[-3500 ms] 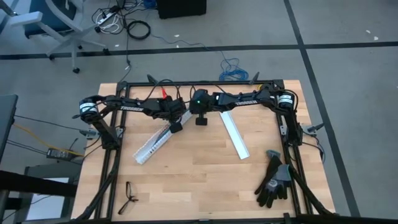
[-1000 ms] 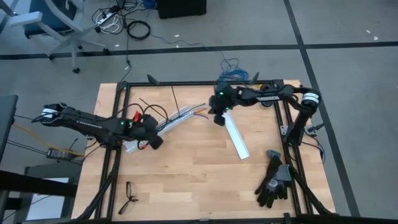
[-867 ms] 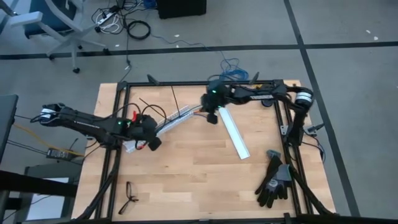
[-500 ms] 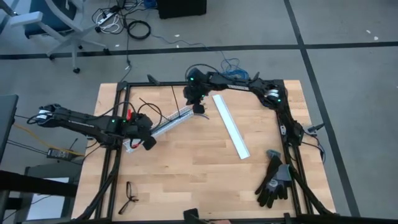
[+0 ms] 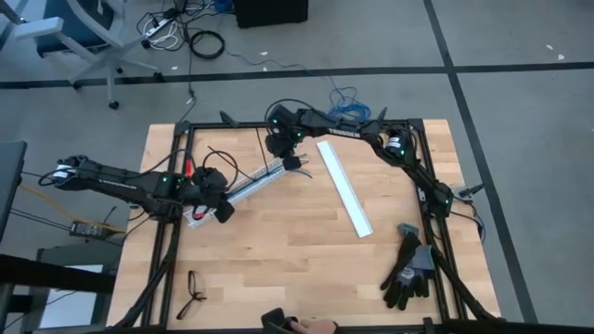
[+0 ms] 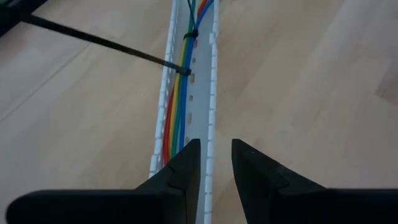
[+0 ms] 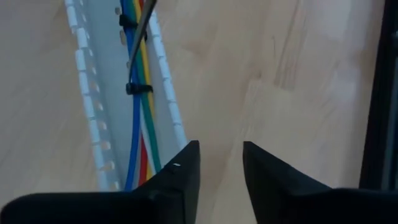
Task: Ziptie cables
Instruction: Adjust the white cable duct on the table
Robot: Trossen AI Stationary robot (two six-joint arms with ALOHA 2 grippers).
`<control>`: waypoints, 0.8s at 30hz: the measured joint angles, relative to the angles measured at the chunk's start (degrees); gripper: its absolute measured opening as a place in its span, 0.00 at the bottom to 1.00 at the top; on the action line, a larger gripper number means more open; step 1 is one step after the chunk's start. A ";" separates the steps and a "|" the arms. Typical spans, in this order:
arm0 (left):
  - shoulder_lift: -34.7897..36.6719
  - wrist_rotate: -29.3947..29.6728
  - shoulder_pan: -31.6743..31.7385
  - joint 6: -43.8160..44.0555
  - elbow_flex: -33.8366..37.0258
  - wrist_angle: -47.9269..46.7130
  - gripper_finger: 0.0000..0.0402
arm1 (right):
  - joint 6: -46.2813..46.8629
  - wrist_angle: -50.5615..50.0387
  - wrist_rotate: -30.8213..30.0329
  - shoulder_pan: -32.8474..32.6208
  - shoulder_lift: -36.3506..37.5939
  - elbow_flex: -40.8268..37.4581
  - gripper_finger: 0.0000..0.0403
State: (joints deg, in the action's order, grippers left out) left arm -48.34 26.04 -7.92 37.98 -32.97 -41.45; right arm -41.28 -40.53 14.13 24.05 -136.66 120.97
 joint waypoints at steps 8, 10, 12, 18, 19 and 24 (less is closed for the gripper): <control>-0.02 0.74 0.00 -0.27 0.00 1.23 0.25 | -2.09 -0.05 1.47 0.02 -0.97 -0.51 0.30; -0.03 1.10 0.00 -0.27 0.00 1.40 0.25 | -3.26 0.15 1.53 -0.15 -1.36 -0.87 0.28; -0.04 1.38 0.00 -0.27 0.00 1.26 0.25 | -3.28 -0.52 1.80 -0.28 -1.57 -0.98 0.24; -0.04 2.58 0.02 -0.25 0.00 1.36 0.25 | -1.18 -2.78 3.35 -0.46 -1.68 -1.11 0.10; -0.04 2.60 0.04 -0.27 0.00 1.31 0.25 | -1.12 -2.58 2.87 -0.46 -1.62 -1.11 0.09; -0.04 2.80 0.02 -0.25 0.00 1.37 0.25 | 1.62 0.08 3.04 0.12 -0.72 -1.11 0.06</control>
State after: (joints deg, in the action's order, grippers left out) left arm -48.38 28.84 -7.90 37.74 -32.97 -40.08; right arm -39.65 -40.46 17.17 24.17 -137.38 119.85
